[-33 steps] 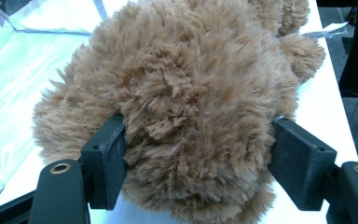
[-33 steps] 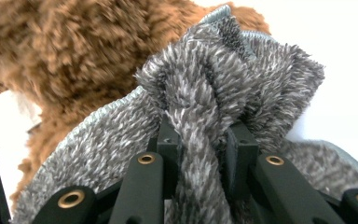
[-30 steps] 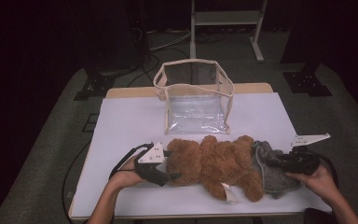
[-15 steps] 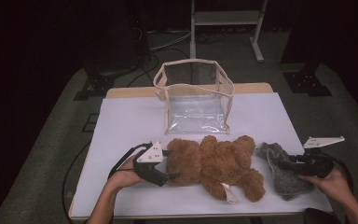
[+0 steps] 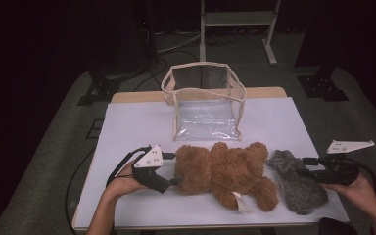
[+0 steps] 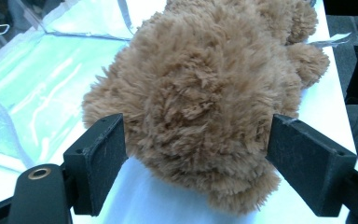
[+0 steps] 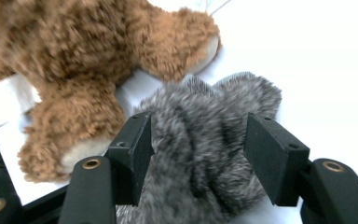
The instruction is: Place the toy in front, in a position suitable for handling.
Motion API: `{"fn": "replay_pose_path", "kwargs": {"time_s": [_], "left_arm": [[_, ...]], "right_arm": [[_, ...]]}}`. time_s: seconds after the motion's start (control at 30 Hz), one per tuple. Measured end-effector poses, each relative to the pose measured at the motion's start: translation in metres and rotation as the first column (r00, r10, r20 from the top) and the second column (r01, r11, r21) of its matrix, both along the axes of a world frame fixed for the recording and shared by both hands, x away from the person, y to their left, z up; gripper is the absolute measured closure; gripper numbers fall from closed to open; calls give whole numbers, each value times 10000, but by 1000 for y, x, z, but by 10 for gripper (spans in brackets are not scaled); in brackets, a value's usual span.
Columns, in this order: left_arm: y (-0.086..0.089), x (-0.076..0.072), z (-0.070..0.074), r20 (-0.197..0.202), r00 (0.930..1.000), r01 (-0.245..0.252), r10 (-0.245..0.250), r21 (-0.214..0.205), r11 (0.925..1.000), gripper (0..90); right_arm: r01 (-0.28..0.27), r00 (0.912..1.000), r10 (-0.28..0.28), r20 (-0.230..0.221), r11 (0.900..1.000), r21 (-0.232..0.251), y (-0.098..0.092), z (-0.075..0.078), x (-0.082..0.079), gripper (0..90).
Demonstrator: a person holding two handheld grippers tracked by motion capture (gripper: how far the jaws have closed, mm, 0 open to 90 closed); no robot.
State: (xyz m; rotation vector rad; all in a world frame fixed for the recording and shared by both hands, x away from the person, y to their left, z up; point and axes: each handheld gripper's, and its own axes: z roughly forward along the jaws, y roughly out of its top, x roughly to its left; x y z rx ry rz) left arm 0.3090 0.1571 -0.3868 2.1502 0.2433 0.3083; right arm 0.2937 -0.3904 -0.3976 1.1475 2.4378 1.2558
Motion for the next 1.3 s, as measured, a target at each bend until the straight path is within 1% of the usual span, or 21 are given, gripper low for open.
{"fn": "replay_pose_path", "kwargs": {"time_s": [0.07,0.13,0.27,0.37,0.53,0.63,0.7,0.73,0.8,0.87,0.93,1.03,1.1,1.13,1.23,1.3], "left_arm": [[2,0,1,18,10000,-80,80,-48,10000,182],[5,0,1,45,9999,-147,147,15,9999,178],[10,0,2,26,9993,-363,364,-128,9993,154],[15,1,1,-10,9987,-510,509,-148,9986,139],[26,1,0,-139,9963,-846,843,-226,9962,109],[34,2,-1,-180,9939,-1095,1091,-247,9937,99],[38,2,-1,-206,9920,-1248,1244,-190,9920,93],[41,2,-1,-228,9910,-1322,1318,-188,9910,92],[43,2,-1,-307,9878,-1538,1529,-279,9877,81],[45,2,-1,-298,9858,-1660,1652,-270,9858,81],[46,1,0,-277,9859,-1660,1653,-252,9858,81],[49,1,1,-319,9844,-1740,1731,-277,9844,80],[50,2,1,-314,9833,-1797,1790,-219,9835,76],[51,2,1,-358,9824,-1842,1834,-198,9827,60],[52,1,2,-328,9815,-1890,1885,-136,9819,58],[53,1,2,-317,9809,-1928,1922,-168,9811,58]], "right_arm": [[-82,10000,82,18,9999,113,0,4,0,397],[-210,9997,207,104,9995,230,0,9,2,393],[-453,9988,442,219,9975,549,5,18,5,378],[-742,9970,724,279,9948,694,12,23,9,356],[-1267,9916,1240,378,9887,798,28,32,20,355],[-1601,9869,1579,322,9835,837,38,36,29,352],[-1758,9841,1731,397,9814,777,44,39,34,354],[-1873,9820,1845,399,9786,853,48,41,37,354],[-2030,9787,1995,486,9755,843,54,45,42,354],[-2187,9753,2147,525,9718,882,61,49,47,354],[-2324,9720,2281,561,9686,885,67,52,51,353],[-2498,9674,2443,666,9639,924,76,57,57,353],[-2658,9630,2597,719,9594,947,82,61,61,354],[-2727,9609,2663,766,9577,915,86,64,63,354],[-3013,9519,2953,818,9505,755,98,71,70,364],[-3162,9470,3108,814,9464,654,107,75,75,364]]}}
